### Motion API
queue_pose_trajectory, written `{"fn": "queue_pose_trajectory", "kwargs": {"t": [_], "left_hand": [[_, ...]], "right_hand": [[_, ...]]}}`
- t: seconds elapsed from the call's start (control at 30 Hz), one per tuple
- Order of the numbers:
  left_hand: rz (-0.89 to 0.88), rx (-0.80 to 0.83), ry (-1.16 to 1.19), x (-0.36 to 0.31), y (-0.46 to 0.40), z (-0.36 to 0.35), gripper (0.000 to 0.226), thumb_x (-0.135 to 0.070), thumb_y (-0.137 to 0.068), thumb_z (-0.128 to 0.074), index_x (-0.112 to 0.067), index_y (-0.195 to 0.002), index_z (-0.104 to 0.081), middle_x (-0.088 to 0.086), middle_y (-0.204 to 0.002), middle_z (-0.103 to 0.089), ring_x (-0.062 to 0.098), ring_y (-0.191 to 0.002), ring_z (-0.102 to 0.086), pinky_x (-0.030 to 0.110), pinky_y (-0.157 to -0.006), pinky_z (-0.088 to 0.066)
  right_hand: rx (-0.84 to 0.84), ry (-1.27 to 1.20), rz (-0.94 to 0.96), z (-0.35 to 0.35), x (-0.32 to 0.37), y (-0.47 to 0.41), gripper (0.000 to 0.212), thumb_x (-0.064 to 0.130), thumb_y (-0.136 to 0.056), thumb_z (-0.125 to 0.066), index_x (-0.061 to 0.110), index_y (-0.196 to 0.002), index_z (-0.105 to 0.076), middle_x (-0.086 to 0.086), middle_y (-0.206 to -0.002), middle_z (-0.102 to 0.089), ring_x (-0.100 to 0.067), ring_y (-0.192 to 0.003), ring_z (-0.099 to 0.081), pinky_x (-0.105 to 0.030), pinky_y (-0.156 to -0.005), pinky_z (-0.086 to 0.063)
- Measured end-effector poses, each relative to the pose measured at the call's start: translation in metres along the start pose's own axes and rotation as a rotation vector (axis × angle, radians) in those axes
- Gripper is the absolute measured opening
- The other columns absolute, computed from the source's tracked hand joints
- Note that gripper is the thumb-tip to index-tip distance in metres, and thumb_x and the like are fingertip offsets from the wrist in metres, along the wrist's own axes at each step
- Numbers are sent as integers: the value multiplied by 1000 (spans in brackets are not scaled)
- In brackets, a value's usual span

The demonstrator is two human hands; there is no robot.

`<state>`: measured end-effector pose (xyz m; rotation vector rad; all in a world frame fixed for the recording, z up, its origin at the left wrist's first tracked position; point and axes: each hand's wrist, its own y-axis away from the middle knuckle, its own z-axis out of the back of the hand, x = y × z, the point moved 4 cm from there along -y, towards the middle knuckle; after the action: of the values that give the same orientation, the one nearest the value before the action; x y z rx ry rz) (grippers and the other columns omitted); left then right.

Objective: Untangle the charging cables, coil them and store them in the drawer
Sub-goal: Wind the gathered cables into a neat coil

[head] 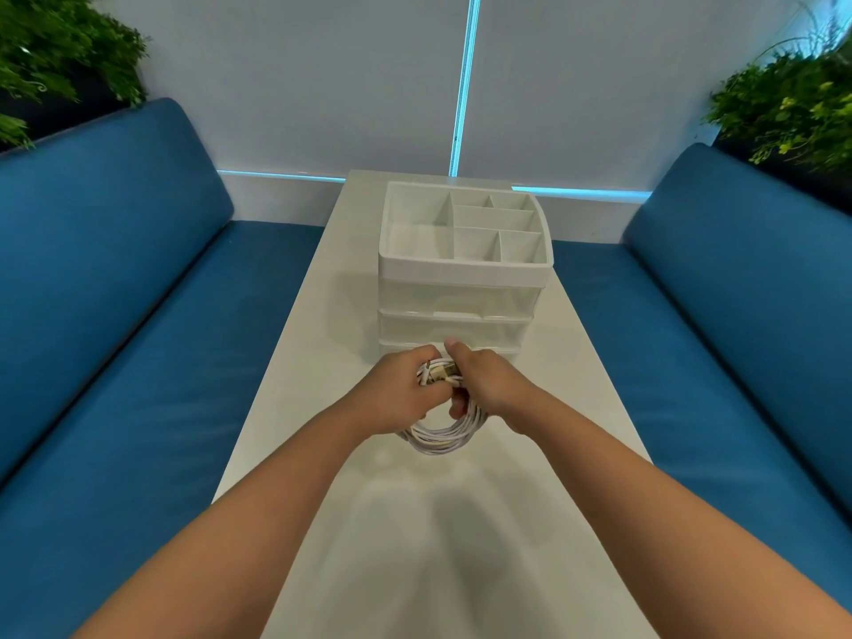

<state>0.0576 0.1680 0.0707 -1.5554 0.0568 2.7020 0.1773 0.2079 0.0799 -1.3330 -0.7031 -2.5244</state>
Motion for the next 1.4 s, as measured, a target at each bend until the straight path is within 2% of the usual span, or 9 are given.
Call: {"fn": "queue_pose_trajectory", "kwargs": {"t": [0.13, 0.33, 0.4, 0.53, 0.63, 0.77, 0.9, 1.13, 1.4], "left_hand": [[17, 67, -60, 8, -6, 7, 9, -22, -91, -63, -30, -95, -61, -14, -73, -63, 1, -58, -56, 16, -56, -44], [74, 200, -264, 14, -9, 2, 46, -27, -78, -79, -21, -105, -42, -3, -98, -61, 9, -79, -60, 23, -62, -47], [96, 216, -289, 16, -8, 1, 57, -24, -75, -80, -19, -113, -38, 4, -103, -63, 18, -86, -64, 36, -70, -52], [103, 228, -317, 17, -8, 1, 70, -16, -73, -79, -18, -125, -32, 6, -102, -61, 21, -84, -64, 35, -69, -52], [70, 171, -290, 14, -10, 4, 71, -11, -73, -79, -18, -123, -30, 10, -99, -62, 25, -87, -65, 40, -74, -53], [-4, 66, -227, 3, -11, 13, 73, -9, -71, -80, -24, -123, -31, 7, -104, -57, 24, -88, -63, 36, -77, -52], [21, 25, -128, 5, -10, 21, 65, -10, -71, -80, -26, -122, -44, -6, -121, -50, 5, -79, -55, 23, -67, -45], [101, -95, -28, 21, -2, 14, 79, -20, -73, -84, -31, -137, -39, -4, -135, -42, 17, -112, -52, 27, -88, -44], [199, -116, 154, 26, -2, 10, 89, -14, -61, -92, -33, -133, -42, -1, -128, -53, 17, -104, -61, 31, -82, -53]], "right_hand": [[124, 97, 177, 2, 8, 4, 27, 37, -98, -48, 12, -106, -54, -6, -102, -63, -19, -92, -60, -38, -89, -48], [395, 387, 121, -3, 8, 4, 68, 11, -83, -68, 18, -135, -24, 3, -88, -58, -11, -77, -56, -23, -66, -45], [384, 506, 130, -5, 7, 2, 75, 10, -82, -66, 17, -139, -18, 1, -85, -56, -14, -73, -54, -24, -62, -43], [311, 594, 172, -14, 4, 2, 68, 12, -91, -55, 12, -147, -17, 2, -91, -51, -17, -82, -49, -23, -61, -37], [247, 571, 207, -18, 1, 0, 46, 11, -94, -45, 8, -138, -33, -9, -115, -49, -22, -97, -50, -28, -76, -38], [144, 522, 252, -15, 0, 0, 6, 10, -94, -41, 12, -99, -39, -7, -97, -45, -20, -84, -42, -28, -64, -33], [98, 447, 241, -9, -1, 0, 4, 10, -95, -41, 12, -93, -38, 0, -80, -43, -12, -66, -39, -24, -55, -30], [62, 259, 170, -6, -6, 0, 7, 10, -96, -44, 9, -103, -44, 3, -76, -46, -10, -62, -42, -24, -55, -33], [67, 311, 148, -5, -8, 2, 6, 11, -96, -45, 8, -101, -43, 2, -77, -45, -10, -65, -42, -24, -55, -32]]}}
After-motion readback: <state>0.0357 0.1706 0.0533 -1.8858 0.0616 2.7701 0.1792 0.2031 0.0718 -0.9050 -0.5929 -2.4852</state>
